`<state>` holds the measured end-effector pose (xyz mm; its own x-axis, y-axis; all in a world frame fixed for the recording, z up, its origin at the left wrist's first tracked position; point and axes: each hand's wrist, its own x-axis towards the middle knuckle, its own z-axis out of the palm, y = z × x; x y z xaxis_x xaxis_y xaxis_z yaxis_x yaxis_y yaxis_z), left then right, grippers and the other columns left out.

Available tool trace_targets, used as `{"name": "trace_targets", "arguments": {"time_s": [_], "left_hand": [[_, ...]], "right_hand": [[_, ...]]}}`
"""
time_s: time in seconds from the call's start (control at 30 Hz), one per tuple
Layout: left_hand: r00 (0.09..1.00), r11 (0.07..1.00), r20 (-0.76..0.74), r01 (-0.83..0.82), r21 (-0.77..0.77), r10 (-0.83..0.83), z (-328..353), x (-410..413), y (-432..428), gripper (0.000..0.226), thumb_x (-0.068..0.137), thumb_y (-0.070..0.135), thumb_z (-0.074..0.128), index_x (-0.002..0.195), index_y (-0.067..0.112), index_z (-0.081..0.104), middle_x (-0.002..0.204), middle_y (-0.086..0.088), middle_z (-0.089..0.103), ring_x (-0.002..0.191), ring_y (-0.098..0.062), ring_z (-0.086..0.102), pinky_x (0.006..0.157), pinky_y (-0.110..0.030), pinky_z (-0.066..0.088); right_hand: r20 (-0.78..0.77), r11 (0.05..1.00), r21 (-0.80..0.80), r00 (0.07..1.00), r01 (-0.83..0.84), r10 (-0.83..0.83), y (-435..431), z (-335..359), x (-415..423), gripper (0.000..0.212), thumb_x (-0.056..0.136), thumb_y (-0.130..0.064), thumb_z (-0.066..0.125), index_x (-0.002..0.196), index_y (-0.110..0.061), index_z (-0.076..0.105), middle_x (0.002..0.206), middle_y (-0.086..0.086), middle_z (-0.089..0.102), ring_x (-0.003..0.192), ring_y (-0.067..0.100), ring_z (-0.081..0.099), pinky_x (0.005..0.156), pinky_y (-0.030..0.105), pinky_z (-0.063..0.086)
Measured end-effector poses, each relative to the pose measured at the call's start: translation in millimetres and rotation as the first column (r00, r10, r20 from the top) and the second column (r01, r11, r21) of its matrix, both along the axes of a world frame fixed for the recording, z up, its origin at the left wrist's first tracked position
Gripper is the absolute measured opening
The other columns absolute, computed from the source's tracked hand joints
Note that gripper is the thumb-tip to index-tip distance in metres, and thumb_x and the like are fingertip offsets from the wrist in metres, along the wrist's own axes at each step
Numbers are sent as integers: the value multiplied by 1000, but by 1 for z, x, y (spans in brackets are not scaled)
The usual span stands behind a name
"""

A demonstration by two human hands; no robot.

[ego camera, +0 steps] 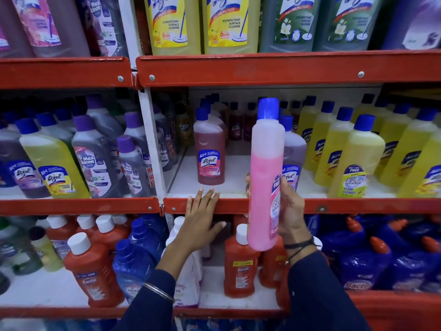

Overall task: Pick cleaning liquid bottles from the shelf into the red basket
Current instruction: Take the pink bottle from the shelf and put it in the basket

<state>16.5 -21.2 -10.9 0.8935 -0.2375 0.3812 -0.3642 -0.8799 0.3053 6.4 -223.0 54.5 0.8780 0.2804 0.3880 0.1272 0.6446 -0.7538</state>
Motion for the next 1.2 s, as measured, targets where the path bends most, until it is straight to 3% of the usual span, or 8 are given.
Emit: {"name": "trace_targets", "arguments": {"time_s": [0.17, 0.23, 0.33, 0.63, 0.77, 0.93, 1.07, 1.2], "left_hand": [[957, 801, -73, 193, -567, -282, 49, -40, -48, 54, 90, 41, 49, 138, 25, 29, 144, 5, 41, 126, -1, 43, 101, -23, 41], [932, 661, 9, 264, -702, -363, 66, -56, -79, 41, 93, 34, 46, 132, 24, 38, 132, 10, 51, 113, 9, 51, 89, -10, 43], [898, 562, 41, 310, -767, -439, 80, -72, -129, 39, 87, 34, 53, 124, 30, 44, 120, 19, 56, 108, 2, 57, 86, -12, 47], [911, 716, -117, 227, -660, -396, 23, -84, -250, 56, 65, 43, 77, 114, 35, 52, 107, 8, 68, 93, -9, 64, 79, -40, 56], [880, 731, -241, 158, -664, -409, -32, -89, -292, 56, 63, 38, 79, 112, 32, 54, 107, 6, 69, 94, -9, 65, 82, -38, 56], [850, 765, -368, 62, -642, -378, -109, -94, -333, 59, 62, 27, 82, 114, 31, 54, 111, 10, 65, 99, -6, 61, 88, -22, 49], [811, 800, -476, -19, -600, -339, -161, -93, -358, 59, 60, 16, 82, 114, 20, 58, 114, -3, 67, 103, -15, 62, 92, -34, 50], [757, 852, -581, -63, -520, -299, -200, -90, -375, 55, 62, 12, 82, 111, 10, 59, 113, -11, 68, 103, -21, 63, 88, -29, 46]], "right_hand": [[189, 944, -136, 943, 299, -272, -56, -3, -28, 42, 76, -9, 64, 116, -24, 59, 100, -3, 75, 86, 14, 71, 70, 24, 57], [243, 893, -212, 906, 397, -346, -79, -7, -41, 49, 75, -3, 62, 120, -22, 54, 105, -4, 74, 93, 14, 70, 74, 24, 56], [282, 843, -304, 887, 444, -366, -117, -19, -58, 60, 72, -9, 75, 125, -23, 50, 113, -3, 71, 102, 17, 67, 77, 26, 55], [286, 590, -681, 899, 434, -332, -236, -74, -86, 81, 56, -32, 89, 124, -40, 45, 116, -14, 63, 106, 14, 63, 85, 33, 55], [285, 397, -834, 916, 383, -283, -280, -110, -91, 77, 53, -48, 87, 119, -42, 47, 108, -23, 66, 94, 0, 65, 78, 24, 54], [268, 173, -936, 940, 306, -213, -322, -173, -91, 74, 53, -60, 76, 118, -40, 49, 105, -15, 67, 94, 10, 64, 80, 34, 52], [150, 126, -977, 974, 172, -171, -346, -227, -87, 70, 57, -49, 80, 117, -25, 55, 111, 0, 69, 101, 21, 65, 83, 41, 51], [33, 113, -992, 981, 56, -191, -357, -271, -81, 66, 59, -34, 84, 116, -16, 58, 114, 6, 69, 105, 23, 64, 86, 40, 50]]}}
